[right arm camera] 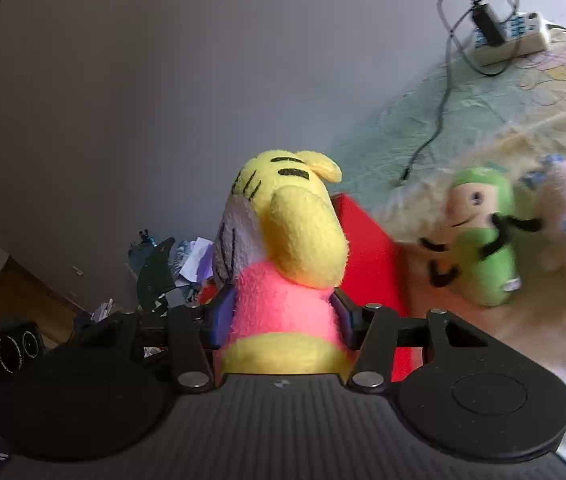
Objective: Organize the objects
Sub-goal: 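Lift the yellow tiger with the right gripper and carry it over the red box, then lower the tiger into the box beside the bunnies with the right gripper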
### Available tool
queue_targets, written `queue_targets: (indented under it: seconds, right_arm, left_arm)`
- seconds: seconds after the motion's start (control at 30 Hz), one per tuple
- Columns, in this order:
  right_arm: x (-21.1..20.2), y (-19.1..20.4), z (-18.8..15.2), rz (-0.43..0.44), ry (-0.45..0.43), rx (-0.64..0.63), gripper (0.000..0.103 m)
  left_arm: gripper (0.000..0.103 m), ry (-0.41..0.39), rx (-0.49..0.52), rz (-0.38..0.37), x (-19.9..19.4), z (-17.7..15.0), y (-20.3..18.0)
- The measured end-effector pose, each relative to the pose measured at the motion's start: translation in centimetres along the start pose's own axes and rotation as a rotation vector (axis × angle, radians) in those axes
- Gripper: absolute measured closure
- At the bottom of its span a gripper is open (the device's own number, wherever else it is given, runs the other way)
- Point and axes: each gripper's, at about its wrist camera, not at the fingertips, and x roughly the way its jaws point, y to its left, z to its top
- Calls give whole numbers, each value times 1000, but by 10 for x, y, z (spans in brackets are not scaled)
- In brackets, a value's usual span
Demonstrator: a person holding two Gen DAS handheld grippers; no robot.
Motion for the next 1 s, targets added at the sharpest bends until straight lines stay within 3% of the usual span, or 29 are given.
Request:
queue_targets:
  seconds: [0.23, 0.5, 0.83, 1.0]
  right_arm:
    - [44, 39, -15, 27, 5, -20, 49]
    - [97, 63, -25, -3, 40, -11, 49]
    - [146, 63, -30, -103, 65, 4, 49]
    - [159, 65, -32, -138, 66, -62, 44]
  left_arm:
    - [11, -32, -19, 49, -31, -6, 45]
    - [9, -35, -86, 77, -49, -13, 107]
    - [6, 5, -171, 83, -29, -23, 166]
    - [4, 36, -189, 85, -16, -26, 185]
